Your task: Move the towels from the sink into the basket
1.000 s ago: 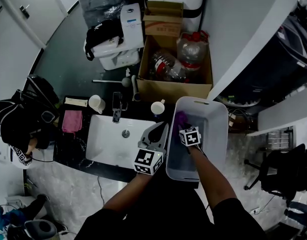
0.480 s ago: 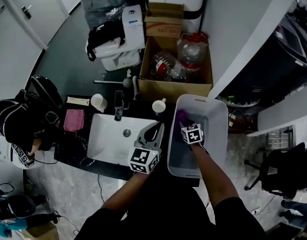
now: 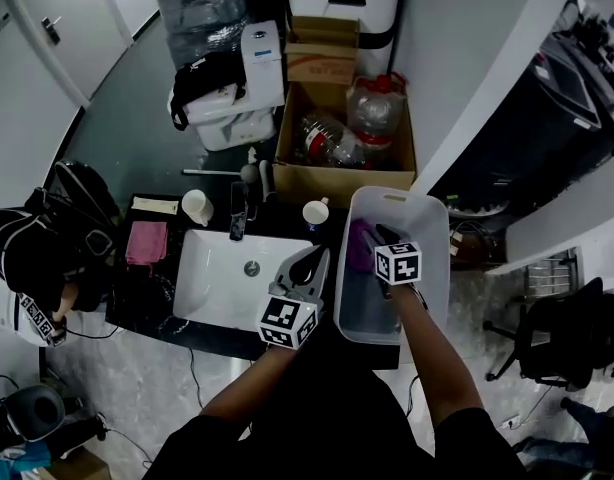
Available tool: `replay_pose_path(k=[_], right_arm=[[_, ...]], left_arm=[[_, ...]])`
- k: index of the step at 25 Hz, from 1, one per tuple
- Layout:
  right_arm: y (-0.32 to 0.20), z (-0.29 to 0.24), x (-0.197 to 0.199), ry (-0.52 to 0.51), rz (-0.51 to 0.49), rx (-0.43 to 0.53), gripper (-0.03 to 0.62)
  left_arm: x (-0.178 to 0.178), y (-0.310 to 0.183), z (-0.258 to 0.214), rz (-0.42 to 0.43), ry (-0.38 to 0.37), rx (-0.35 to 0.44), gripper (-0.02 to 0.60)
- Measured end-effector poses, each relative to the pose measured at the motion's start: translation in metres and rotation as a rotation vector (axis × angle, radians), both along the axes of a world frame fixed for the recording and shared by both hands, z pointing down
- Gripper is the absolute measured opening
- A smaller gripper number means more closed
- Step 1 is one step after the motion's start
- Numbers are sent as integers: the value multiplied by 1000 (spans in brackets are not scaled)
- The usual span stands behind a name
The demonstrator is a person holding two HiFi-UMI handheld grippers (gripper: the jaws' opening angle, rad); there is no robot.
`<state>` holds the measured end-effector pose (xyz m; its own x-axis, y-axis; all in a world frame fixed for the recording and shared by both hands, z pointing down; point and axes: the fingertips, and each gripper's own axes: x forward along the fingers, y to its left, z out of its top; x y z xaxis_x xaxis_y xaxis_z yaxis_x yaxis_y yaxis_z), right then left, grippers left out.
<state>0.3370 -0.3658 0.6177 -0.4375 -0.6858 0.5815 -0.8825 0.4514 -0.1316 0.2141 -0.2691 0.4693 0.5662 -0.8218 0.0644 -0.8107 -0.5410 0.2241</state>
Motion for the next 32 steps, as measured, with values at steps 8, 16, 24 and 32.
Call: replay_pose_path(k=[8, 16, 24, 32], right_arm=[[52, -83, -2, -117, 105, 143, 84], [120, -150, -31, -76, 107, 327, 25], [174, -174, -62, -87, 99, 393, 25], [206, -180, -76, -127, 29, 430, 25]], left_arm=[[-11, 24, -11, 25, 32, 12, 14], [-20, 47, -14, 98, 74, 7, 14], [-11, 77, -20, 154, 9, 55, 12], [-29, 107, -34, 43, 4, 84, 12]])
